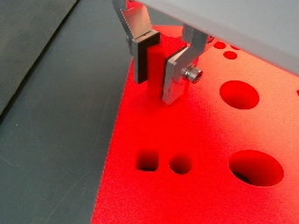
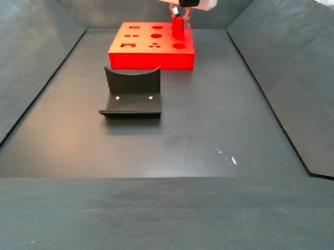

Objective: Insert the star object.

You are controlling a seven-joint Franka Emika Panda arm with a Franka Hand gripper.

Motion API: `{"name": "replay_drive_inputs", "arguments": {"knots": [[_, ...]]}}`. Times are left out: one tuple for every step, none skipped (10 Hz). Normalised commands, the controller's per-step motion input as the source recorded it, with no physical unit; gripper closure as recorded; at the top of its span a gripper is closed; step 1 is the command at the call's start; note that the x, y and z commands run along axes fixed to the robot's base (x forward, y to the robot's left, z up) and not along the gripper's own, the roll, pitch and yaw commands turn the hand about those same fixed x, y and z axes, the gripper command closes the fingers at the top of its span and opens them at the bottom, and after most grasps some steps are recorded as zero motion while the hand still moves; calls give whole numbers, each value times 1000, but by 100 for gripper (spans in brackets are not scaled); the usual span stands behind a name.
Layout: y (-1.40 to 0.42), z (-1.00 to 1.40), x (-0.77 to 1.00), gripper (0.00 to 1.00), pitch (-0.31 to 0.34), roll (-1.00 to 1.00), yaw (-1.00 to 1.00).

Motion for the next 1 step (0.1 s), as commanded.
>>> {"name": "replay_drive_inputs", "arguments": {"knots": [[0,0,0,100,0,0,0]]}}
